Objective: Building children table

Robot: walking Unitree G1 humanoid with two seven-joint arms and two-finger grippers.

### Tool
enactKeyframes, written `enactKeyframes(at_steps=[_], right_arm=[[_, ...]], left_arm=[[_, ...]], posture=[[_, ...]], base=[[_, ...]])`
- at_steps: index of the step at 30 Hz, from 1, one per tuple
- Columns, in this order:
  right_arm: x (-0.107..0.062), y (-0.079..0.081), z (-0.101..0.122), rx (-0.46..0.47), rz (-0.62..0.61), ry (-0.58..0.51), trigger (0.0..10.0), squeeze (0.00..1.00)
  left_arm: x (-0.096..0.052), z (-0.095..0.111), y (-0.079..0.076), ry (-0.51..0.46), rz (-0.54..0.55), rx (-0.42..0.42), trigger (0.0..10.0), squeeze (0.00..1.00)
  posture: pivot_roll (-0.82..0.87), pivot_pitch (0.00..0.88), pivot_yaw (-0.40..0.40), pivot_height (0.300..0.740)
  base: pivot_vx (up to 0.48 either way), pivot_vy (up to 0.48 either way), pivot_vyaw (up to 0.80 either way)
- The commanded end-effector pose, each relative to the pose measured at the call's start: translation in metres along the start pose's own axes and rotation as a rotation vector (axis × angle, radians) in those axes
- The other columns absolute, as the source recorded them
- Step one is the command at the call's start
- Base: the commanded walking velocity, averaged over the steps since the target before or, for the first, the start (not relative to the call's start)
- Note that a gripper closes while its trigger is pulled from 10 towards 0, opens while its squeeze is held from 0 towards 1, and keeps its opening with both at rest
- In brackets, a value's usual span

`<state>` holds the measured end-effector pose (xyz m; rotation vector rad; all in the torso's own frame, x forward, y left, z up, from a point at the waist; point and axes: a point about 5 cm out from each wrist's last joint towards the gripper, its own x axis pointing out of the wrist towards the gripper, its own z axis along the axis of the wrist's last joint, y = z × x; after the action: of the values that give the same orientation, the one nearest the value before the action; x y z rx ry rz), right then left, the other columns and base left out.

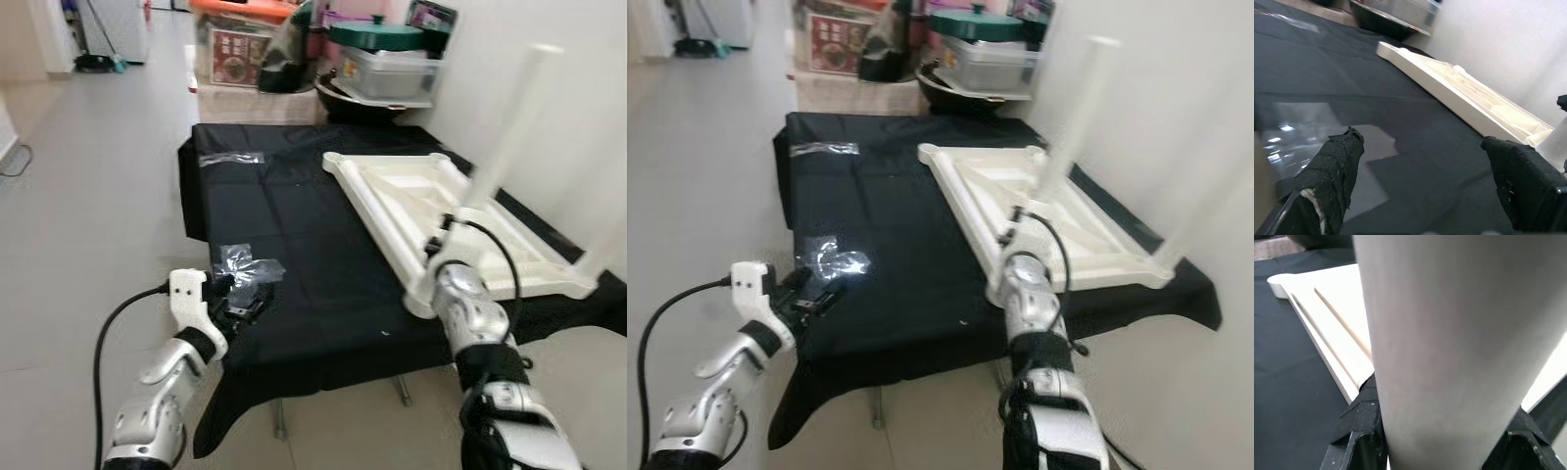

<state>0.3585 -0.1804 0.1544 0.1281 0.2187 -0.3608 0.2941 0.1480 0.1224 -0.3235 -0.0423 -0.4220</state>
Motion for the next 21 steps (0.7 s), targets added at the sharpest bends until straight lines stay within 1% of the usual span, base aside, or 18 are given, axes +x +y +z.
enactKeyframes(at_steps=[1,2,3,4,5,6,7,11,12,13,14,15,16,17,18,19,20,21], right_arm=[[-0.005,0.006,-0.025,-0.058,0.041,0.121,4.7,0.00],[-0.014,0.027,-0.023,-0.024,0.171,0.110,10.0,0.00],[-0.014,0.027,-0.023,-0.024,0.171,0.110,10.0,0.00],[-0.021,0.044,-0.018,-0.021,0.292,0.073,10.0,0.00],[-0.026,0.054,-0.011,-0.003,0.391,0.035,10.0,0.00],[-0.026,0.058,-0.004,0.014,0.445,-0.010,10.0,0.00],[-0.025,0.057,0.003,0.023,0.459,-0.048,10.0,1.00],[-0.017,0.050,0.011,0.049,0.425,-0.052,10.0,1.00],[-0.012,0.045,0.018,0.055,0.426,-0.060,10.0,0.27],[-0.012,0.045,0.018,0.055,0.426,-0.060,10.0,0.27],[-0.012,0.041,0.026,0.065,0.461,-0.071,10.0,0.00],[-0.012,0.041,0.026,0.065,0.461,-0.071,10.0,0.00],[-0.014,0.038,0.036,0.077,0.595,-0.100,10.0,0.00],[-0.014,0.038,0.036,0.077,0.595,-0.100,10.0,0.00],[-0.018,0.036,0.043,0.069,0.722,-0.124,10.0,0.00],[-0.021,0.033,0.043,0.021,0.829,-0.127,10.0,0.00],[-0.022,0.031,0.040,-0.027,0.905,-0.120,10.0,0.00],[-0.022,0.031,0.040,-0.027,0.905,-0.120,10.0,0.00]], left_arm=[[0.003,-0.003,-0.007,0.014,-0.027,-0.012,10.0,0.00],[0.003,-0.003,-0.007,0.015,-0.028,-0.011,10.0,0.00],[0.003,-0.003,-0.007,0.015,-0.028,-0.011,10.0,0.00],[0.003,-0.003,-0.007,0.016,-0.029,-0.011,10.0,0.00],[0.003,-0.003,-0.007,0.016,-0.029,-0.010,10.0,0.00],[0.003,-0.004,-0.007,0.016,-0.029,-0.010,10.0,0.00],[0.004,-0.004,-0.007,0.015,-0.028,-0.010,10.0,0.00],[0.004,-0.004,-0.008,0.013,-0.025,-0.011,10.0,0.00],[0.004,-0.004,-0.008,0.012,-0.024,-0.012,10.0,0.00],[0.004,-0.004,-0.008,0.012,-0.024,-0.012,10.0,0.00],[0.004,-0.004,-0.008,0.011,-0.024,-0.013,10.0,0.00],[0.004,-0.004,-0.008,0.011,-0.024,-0.013,10.0,0.00],[0.004,-0.004,-0.008,0.011,-0.026,-0.015,10.0,0.00],[0.004,-0.004,-0.008,0.011,-0.026,-0.015,10.0,0.00],[0.004,-0.005,-0.008,0.011,-0.027,-0.017,10.0,0.00],[0.004,-0.005,-0.008,0.012,-0.030,-0.018,10.0,0.00],[0.005,-0.005,-0.008,0.013,-0.032,-0.019,10.0,0.00],[0.005,-0.005,-0.008,0.013,-0.032,-0.019,10.0,0.00]], posture=[[-0.01,0.000,-0.134,0.740],[-0.01,0.000,-0.132,0.740],[-0.01,0.000,-0.132,0.740],[-0.01,0.000,-0.132,0.740],[0.00,0.000,-0.136,0.740],[-0.01,0.000,-0.137,0.740],[-0.01,0.000,-0.137,0.740],[-0.01,0.000,-0.142,0.740],[-0.01,0.000,-0.143,0.740],[-0.01,0.000,-0.143,0.740],[-0.01,0.000,-0.142,0.740],[-0.01,0.000,-0.142,0.740],[-0.01,0.000,-0.140,0.740],[-0.01,0.000,-0.140,0.740],[-0.02,0.000,-0.137,0.740],[-0.02,0.000,-0.137,0.740],[-0.02,0.000,-0.139,0.740],[-0.02,0.000,-0.139,0.740]], base=[[0.000,0.000,0.00],[0.000,0.000,0.00],[0.000,0.000,0.00],[0.000,0.000,0.00],[0.000,0.000,0.00],[0.000,0.000,0.00],[0.000,0.000,0.00],[0.000,0.000,0.00],[0.000,0.000,0.00],[0.000,0.000,0.00],[0.000,0.000,0.00],[0.000,0.000,0.00],[0.000,0.000,0.00],[0.000,0.000,0.00],[0.000,0.000,0.00],[0.000,0.000,0.00],[0.000,0.000,0.00],[0.000,0.000,0.00]])
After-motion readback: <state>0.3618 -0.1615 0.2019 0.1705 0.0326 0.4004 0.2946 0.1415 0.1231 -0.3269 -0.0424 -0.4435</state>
